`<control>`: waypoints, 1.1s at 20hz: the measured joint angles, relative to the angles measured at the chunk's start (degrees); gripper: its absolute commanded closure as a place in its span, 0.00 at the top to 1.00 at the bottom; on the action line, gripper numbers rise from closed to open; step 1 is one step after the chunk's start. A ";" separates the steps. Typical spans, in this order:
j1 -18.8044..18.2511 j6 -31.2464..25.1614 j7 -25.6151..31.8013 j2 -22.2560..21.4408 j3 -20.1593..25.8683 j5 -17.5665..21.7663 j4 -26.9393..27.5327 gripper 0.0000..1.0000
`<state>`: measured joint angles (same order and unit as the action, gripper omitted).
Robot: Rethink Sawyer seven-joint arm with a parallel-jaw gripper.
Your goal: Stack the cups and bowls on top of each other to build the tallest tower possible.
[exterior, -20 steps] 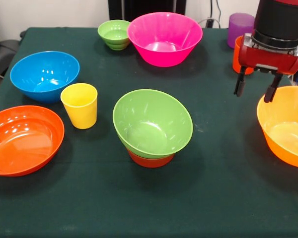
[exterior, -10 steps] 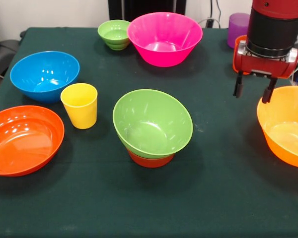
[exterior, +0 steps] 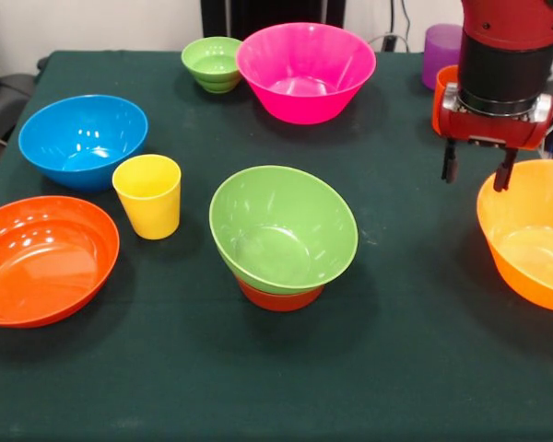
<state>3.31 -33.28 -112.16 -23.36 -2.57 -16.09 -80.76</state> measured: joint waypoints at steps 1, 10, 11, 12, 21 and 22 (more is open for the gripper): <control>-0.01 0.00 0.00 0.00 0.03 -0.01 0.00 1.00; 0.04 0.00 0.00 0.08 0.49 -0.01 0.01 1.00; 0.09 0.00 0.00 0.15 0.49 -0.01 0.01 1.00; 0.15 0.00 0.00 0.23 0.49 -0.01 0.03 1.00; 0.91 0.00 0.00 2.67 0.21 -0.01 2.03 1.00; 0.92 0.00 0.00 2.98 0.20 -0.01 2.22 1.00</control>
<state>4.23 -33.28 -112.16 -20.38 -2.37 -16.10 -78.54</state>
